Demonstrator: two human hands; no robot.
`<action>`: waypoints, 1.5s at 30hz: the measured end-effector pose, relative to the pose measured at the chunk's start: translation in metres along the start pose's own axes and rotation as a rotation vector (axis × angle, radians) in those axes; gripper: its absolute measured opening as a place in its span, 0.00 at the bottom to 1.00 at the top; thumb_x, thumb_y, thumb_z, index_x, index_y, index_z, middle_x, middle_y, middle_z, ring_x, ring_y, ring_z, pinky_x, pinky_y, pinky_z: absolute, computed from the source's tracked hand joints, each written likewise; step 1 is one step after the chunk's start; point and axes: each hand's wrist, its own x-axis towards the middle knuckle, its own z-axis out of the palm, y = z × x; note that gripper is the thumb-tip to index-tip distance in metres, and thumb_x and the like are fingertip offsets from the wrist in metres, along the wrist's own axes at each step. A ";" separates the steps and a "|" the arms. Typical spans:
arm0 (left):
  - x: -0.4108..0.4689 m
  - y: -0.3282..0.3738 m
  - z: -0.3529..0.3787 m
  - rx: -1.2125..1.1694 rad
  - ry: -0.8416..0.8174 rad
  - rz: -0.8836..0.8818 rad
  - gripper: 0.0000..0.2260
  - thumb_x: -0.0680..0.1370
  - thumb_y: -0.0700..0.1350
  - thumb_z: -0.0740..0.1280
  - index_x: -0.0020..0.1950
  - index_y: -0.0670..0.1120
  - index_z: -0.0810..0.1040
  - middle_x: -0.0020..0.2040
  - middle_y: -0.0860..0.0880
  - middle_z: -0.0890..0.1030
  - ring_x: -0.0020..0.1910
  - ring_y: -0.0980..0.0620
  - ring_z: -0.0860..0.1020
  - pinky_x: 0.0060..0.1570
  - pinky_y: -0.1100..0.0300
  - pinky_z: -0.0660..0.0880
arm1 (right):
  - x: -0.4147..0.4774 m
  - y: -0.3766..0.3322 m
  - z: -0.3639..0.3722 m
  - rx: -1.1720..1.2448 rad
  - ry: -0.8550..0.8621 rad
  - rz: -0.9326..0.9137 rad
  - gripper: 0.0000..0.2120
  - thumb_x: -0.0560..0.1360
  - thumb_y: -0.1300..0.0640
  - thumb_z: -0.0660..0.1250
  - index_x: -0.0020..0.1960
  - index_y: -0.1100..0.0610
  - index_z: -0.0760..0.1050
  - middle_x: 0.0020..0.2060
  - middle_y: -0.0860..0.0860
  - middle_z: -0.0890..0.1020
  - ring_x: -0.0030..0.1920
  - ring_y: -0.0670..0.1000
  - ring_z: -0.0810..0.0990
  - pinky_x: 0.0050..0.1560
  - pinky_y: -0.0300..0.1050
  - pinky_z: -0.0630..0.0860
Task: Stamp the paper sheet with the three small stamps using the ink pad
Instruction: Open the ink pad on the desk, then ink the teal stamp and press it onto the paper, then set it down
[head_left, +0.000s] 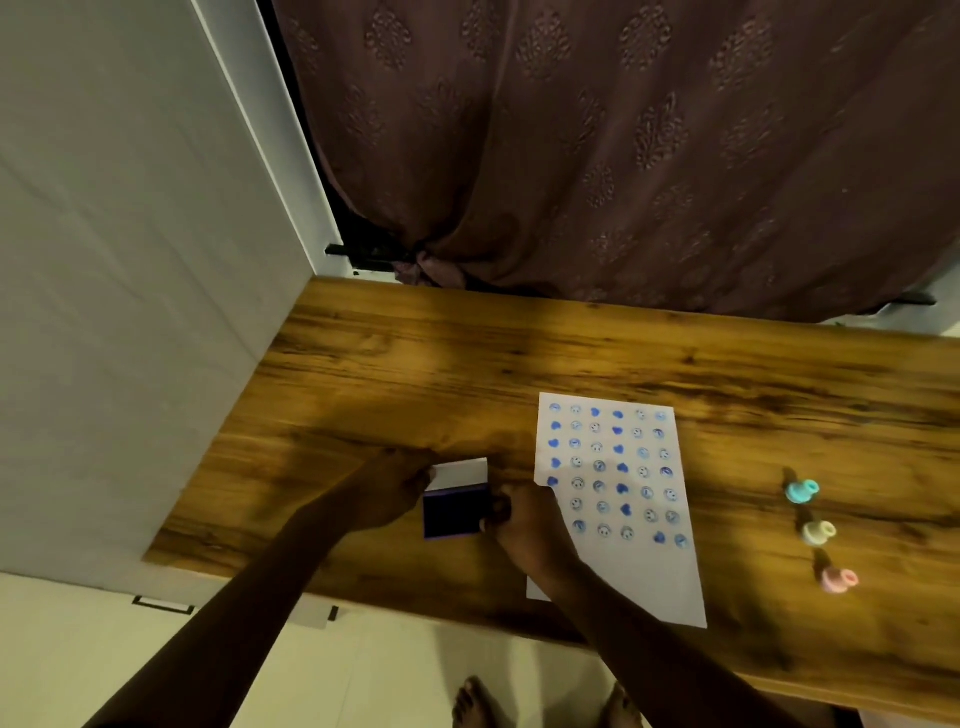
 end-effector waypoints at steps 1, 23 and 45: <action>0.003 -0.002 0.001 -0.003 -0.010 -0.002 0.16 0.84 0.47 0.58 0.69 0.49 0.77 0.63 0.46 0.83 0.60 0.49 0.80 0.57 0.58 0.72 | 0.000 0.000 0.000 0.002 -0.002 0.007 0.13 0.78 0.54 0.71 0.61 0.55 0.79 0.57 0.51 0.84 0.59 0.51 0.81 0.66 0.49 0.77; 0.033 0.022 0.002 0.074 0.219 -0.139 0.17 0.82 0.49 0.66 0.69 0.46 0.77 0.63 0.43 0.78 0.55 0.44 0.81 0.51 0.57 0.75 | -0.006 0.003 -0.038 0.170 0.070 0.006 0.11 0.73 0.55 0.76 0.56 0.52 0.84 0.49 0.42 0.86 0.45 0.36 0.80 0.50 0.29 0.74; 0.125 0.257 0.121 -0.141 0.108 0.132 0.10 0.80 0.53 0.67 0.60 0.55 0.81 0.53 0.56 0.82 0.42 0.59 0.78 0.44 0.71 0.72 | -0.052 0.167 -0.275 -0.269 0.403 0.228 0.19 0.75 0.56 0.73 0.64 0.59 0.80 0.57 0.58 0.83 0.53 0.55 0.84 0.54 0.49 0.82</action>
